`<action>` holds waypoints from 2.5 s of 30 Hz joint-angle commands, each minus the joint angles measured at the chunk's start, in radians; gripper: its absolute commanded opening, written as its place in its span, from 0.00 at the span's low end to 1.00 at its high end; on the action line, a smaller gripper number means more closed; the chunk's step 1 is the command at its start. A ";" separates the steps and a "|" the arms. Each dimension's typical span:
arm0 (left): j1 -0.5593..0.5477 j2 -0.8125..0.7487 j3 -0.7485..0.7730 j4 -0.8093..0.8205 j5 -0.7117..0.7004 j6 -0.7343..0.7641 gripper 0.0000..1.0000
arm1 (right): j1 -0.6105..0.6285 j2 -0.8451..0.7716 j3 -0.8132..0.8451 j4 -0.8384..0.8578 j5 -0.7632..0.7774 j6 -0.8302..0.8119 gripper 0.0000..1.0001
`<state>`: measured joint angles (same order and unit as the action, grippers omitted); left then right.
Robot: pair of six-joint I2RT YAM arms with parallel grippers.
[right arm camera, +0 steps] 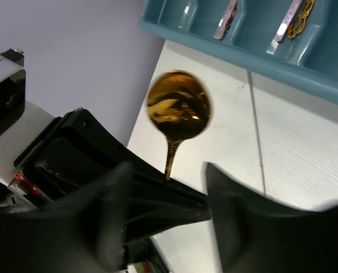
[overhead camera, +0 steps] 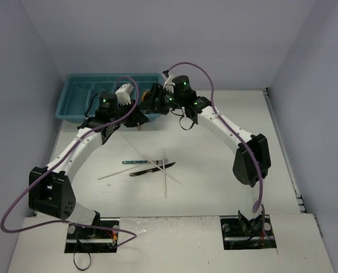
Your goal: Sort the eating utensils into containers
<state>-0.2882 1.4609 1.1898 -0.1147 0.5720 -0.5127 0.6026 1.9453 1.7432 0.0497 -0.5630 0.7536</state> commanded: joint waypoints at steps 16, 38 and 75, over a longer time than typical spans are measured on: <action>0.223 0.353 0.478 -0.146 -0.218 0.157 0.00 | -0.328 -0.170 -0.137 0.008 -0.047 -0.424 1.00; 0.179 0.838 0.975 -0.144 -0.383 0.207 0.00 | -0.362 -0.264 -0.314 -0.173 0.168 -0.673 1.00; 0.296 -0.126 0.215 -0.517 0.024 0.837 0.86 | -0.118 -0.144 -0.256 -0.358 0.410 -0.842 0.97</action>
<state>0.0788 1.4477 1.6030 -0.4690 0.4971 -0.0190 0.5103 1.8132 1.4877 -0.3225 -0.1164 -0.1131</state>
